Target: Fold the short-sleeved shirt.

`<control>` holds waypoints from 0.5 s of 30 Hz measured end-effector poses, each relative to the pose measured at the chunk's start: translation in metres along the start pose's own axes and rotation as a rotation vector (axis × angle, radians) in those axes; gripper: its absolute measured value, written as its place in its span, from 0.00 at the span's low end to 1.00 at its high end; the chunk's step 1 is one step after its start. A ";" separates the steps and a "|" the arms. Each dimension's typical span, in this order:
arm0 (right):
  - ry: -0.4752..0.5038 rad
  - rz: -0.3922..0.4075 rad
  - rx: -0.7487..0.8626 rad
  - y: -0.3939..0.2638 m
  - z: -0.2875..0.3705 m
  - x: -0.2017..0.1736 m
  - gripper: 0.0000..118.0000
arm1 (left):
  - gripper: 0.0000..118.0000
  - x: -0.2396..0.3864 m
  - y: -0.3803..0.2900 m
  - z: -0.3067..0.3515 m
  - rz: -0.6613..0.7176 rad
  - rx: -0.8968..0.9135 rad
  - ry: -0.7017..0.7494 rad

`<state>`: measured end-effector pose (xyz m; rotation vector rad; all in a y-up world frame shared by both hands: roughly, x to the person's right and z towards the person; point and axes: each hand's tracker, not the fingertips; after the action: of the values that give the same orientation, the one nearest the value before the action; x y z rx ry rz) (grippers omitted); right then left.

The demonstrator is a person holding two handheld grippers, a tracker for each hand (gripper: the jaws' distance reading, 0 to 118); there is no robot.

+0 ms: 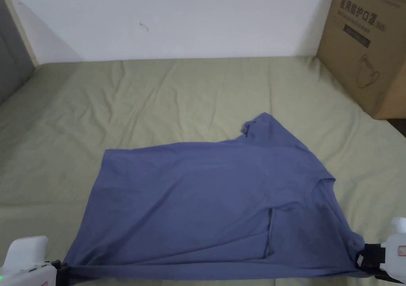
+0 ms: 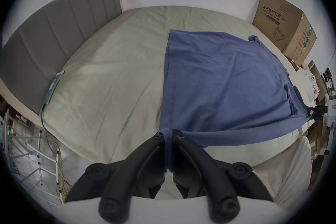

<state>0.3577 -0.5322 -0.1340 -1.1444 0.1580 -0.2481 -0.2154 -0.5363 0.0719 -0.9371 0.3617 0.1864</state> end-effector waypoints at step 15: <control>0.014 0.293 0.256 -0.029 0.071 -0.052 0.27 | 0.00 -0.001 -0.020 0.059 0.063 0.118 -0.112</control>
<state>0.3220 -0.4665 -0.0791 -0.8527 0.2949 -0.0149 -0.1972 -0.5001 0.1187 -0.7955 0.2959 0.2713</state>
